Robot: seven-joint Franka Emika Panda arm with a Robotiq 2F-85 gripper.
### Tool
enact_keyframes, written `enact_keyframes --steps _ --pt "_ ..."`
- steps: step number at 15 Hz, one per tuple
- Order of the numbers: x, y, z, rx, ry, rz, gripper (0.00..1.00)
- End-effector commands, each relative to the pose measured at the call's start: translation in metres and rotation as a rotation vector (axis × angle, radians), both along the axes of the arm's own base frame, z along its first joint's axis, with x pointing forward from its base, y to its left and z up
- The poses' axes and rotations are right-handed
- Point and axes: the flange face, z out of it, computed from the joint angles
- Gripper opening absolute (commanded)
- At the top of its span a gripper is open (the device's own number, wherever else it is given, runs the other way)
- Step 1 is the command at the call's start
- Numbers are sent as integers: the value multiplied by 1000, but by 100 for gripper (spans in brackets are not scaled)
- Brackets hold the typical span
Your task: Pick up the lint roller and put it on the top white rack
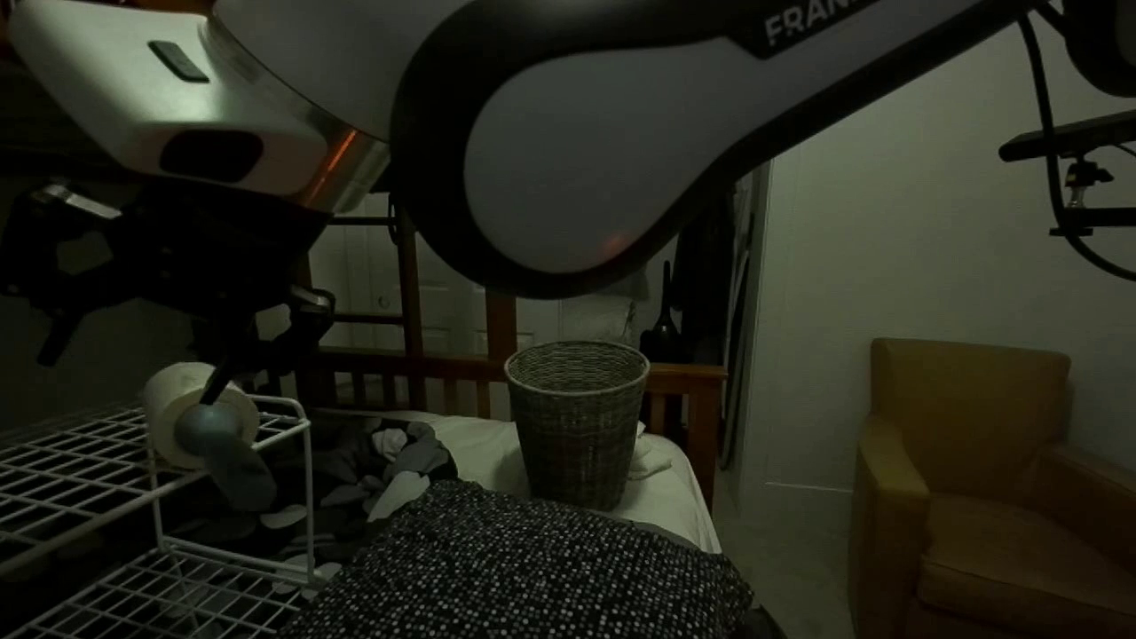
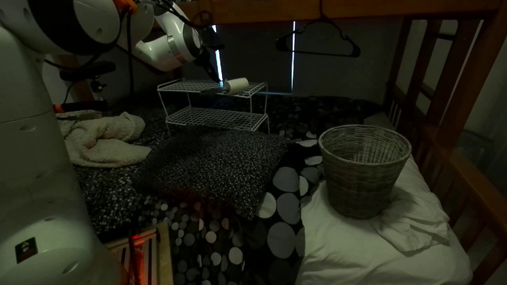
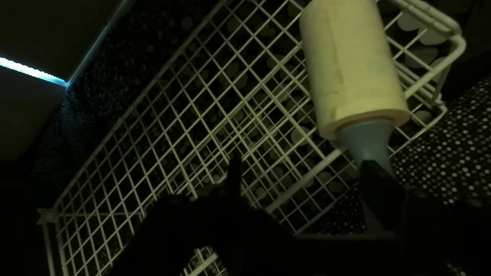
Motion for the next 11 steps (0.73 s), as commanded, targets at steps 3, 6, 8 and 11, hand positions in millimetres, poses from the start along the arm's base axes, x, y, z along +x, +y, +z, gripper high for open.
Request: enact_keyframes --steps 3,6,8,11 --pt "2 0 0 0 1 -2 88" --pt "2 1 0 -1 2 -3 88" --pt "2 1 0 -1 2 -3 88" --pt "3 1 -1 -1 4 -3 88"
